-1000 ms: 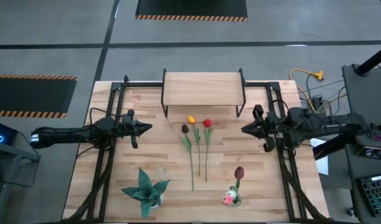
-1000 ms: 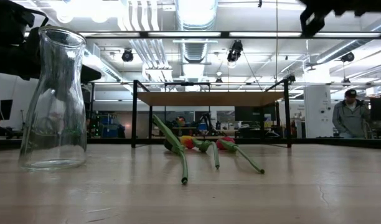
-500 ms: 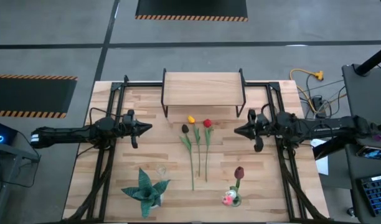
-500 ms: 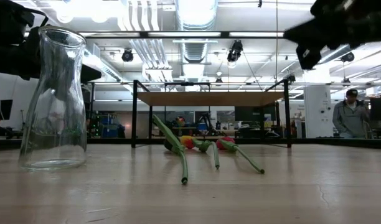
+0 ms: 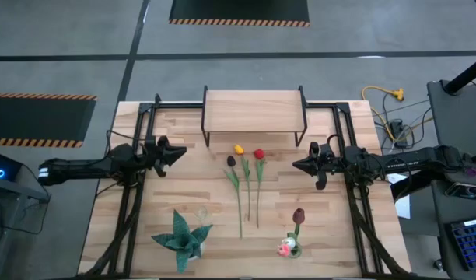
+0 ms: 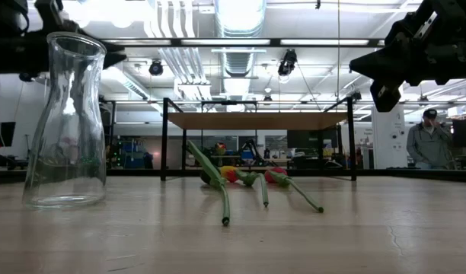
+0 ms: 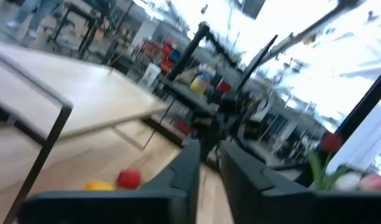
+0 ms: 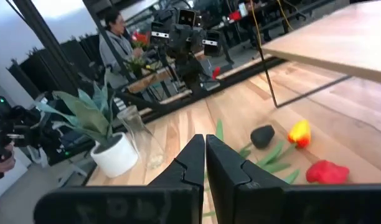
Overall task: Pick and place flowers into a vace then onto a shelf
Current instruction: Put the black flower into the top transparent vase
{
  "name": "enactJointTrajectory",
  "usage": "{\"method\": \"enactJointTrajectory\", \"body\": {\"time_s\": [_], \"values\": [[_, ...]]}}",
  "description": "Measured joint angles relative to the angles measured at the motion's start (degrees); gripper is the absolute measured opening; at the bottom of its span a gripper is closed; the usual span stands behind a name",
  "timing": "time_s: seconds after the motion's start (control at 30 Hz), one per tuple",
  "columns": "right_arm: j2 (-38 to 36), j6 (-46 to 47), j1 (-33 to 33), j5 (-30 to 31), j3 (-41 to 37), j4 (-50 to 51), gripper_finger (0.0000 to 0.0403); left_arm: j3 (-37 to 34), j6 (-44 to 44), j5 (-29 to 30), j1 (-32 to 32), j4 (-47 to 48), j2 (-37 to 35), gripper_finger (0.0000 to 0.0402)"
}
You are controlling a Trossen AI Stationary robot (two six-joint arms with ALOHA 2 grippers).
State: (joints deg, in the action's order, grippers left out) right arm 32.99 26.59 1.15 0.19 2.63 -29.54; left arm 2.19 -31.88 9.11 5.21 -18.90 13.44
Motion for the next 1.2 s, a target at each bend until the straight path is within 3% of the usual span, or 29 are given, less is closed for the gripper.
{"method": "enactJointTrajectory", "body": {"time_s": [0.13,0.27,0.5,0.97,1.07,1.2], "values": [[0.0,-2.4,0.0,-0.1,0.0,0.3,0.0009,2.7,-0.4,0.4,0.0,-1.7,1.0,0.0115],[0.0,-8.5,0.0,-2.9,-0.1,0.7,0.0008,7.5,2.0,0.4,0.0,-2.2,2.7,0.0151],[0.0,-12.0,0.0,-3.7,-0.5,-0.9,0.0008,15.1,3.8,0.3,0.0,-2.0,10.6,0.0157],[0.1,-14.6,0.0,-4.5,-2.1,-3.9,0.0008,35.9,1.7,0.3,0.1,-0.2,38.3,0.0157],[0.0,-11.4,0.0,-3.2,-2.1,-4.4,0.0008,42.4,0.3,0.4,0.1,9.9,44.2,0.0157],[0.0,-6.8,0.0,-2.8,-2.1,-4.3,0.0008,53.8,-8.0,2.2,0.1,33.3,51.6,0.0157]]}}
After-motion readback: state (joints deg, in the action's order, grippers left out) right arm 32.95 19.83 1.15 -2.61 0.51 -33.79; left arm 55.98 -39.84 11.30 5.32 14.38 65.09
